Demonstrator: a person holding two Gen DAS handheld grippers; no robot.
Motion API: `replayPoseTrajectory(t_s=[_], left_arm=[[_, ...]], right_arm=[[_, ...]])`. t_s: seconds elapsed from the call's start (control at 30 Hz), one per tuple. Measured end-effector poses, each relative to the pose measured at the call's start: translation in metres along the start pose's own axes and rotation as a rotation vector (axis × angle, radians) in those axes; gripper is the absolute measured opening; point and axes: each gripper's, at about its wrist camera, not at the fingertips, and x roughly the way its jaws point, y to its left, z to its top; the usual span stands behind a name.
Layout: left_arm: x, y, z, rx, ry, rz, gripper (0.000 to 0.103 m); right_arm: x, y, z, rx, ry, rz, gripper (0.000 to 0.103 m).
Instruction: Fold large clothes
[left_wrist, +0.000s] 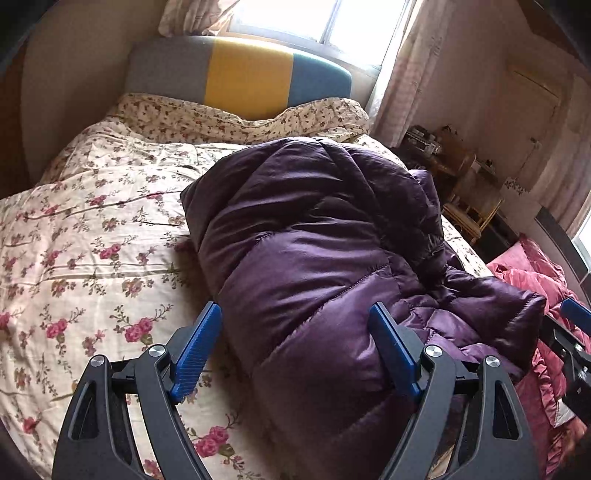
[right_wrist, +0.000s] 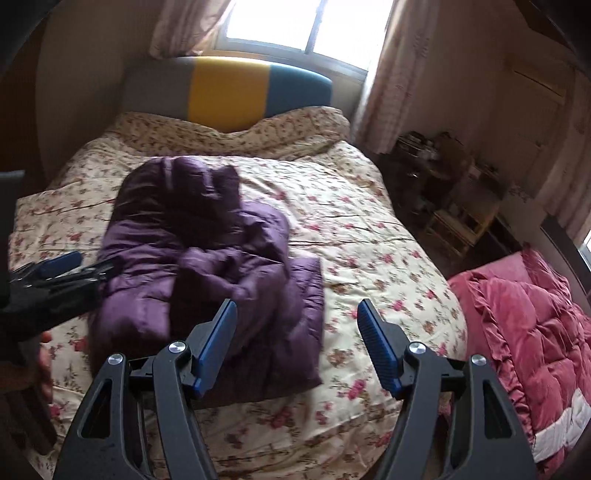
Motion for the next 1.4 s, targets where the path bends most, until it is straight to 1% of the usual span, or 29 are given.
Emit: replayPoseTrajectory(t_s=[0.07, 0.13, 0.2, 0.23, 0.3, 0.33, 0.37, 0.4, 0.57, 0.63, 0.83, 0.87, 0.93, 1.03, 1.13, 1.27, 1.4], left_arm=[[0.002, 0.0, 0.001, 0.002, 0.004, -0.006, 0.08], [0.002, 0.0, 0.001, 0.003, 0.003, -0.01, 0.08], [0.003, 0.0, 0.001, 0.002, 0.005, -0.017, 0.08], [0.004, 0.0, 0.001, 0.002, 0.006, -0.02, 0.08], [0.005, -0.001, -0.001, 0.005, 0.011, -0.022, 0.08], [0.006, -0.001, -0.001, 0.006, 0.012, -0.024, 0.08], [0.007, -0.002, -0.001, 0.008, 0.015, -0.027, 0.08], [0.008, -0.003, -0.002, 0.009, 0.017, -0.032, 0.08], [0.012, -0.009, -0.003, 0.027, 0.021, -0.046, 0.08], [0.013, -0.012, -0.005, 0.04, 0.021, -0.05, 0.078], [0.02, -0.022, -0.006, 0.081, 0.025, -0.055, 0.078], [0.022, -0.024, -0.007, 0.087, 0.026, -0.056, 0.078], [0.026, -0.028, -0.007, 0.103, 0.026, -0.057, 0.078], [0.033, -0.036, -0.009, 0.127, 0.027, -0.062, 0.078], [0.043, -0.043, -0.012, 0.142, 0.028, -0.063, 0.078], [0.047, -0.043, -0.012, 0.127, 0.029, -0.072, 0.078], [0.045, -0.041, -0.008, 0.133, 0.035, -0.078, 0.078]], right_arm=[[0.004, 0.006, -0.001, -0.016, 0.006, 0.009, 0.066], [0.011, 0.013, -0.002, -0.032, 0.025, 0.022, 0.063], [0.021, 0.017, -0.004, -0.044, 0.041, 0.03, 0.053], [0.026, 0.018, -0.005, -0.049, 0.051, 0.035, 0.05], [0.034, 0.019, -0.008, -0.052, 0.073, 0.047, 0.036], [0.039, 0.02, -0.009, -0.054, 0.086, 0.05, 0.033], [0.046, 0.02, -0.012, -0.055, 0.105, 0.054, 0.025], [0.049, 0.02, -0.014, -0.052, 0.119, 0.057, 0.02], [0.072, 0.015, -0.028, -0.04, 0.185, 0.058, 0.016], [0.08, 0.013, -0.033, -0.035, 0.205, 0.058, 0.016], [0.107, 0.01, -0.049, -0.015, 0.266, 0.058, 0.016], [0.112, 0.009, -0.053, -0.011, 0.277, 0.056, 0.013], [0.121, 0.006, -0.059, 0.004, 0.296, 0.058, 0.013], [0.135, 0.004, -0.069, 0.006, 0.307, 0.054, 0.009], [0.137, 0.004, -0.072, 0.005, 0.299, 0.051, 0.009], [0.134, -0.002, -0.068, 0.028, 0.308, 0.066, 0.009], [0.123, -0.004, -0.061, 0.033, 0.299, 0.059, 0.015]])
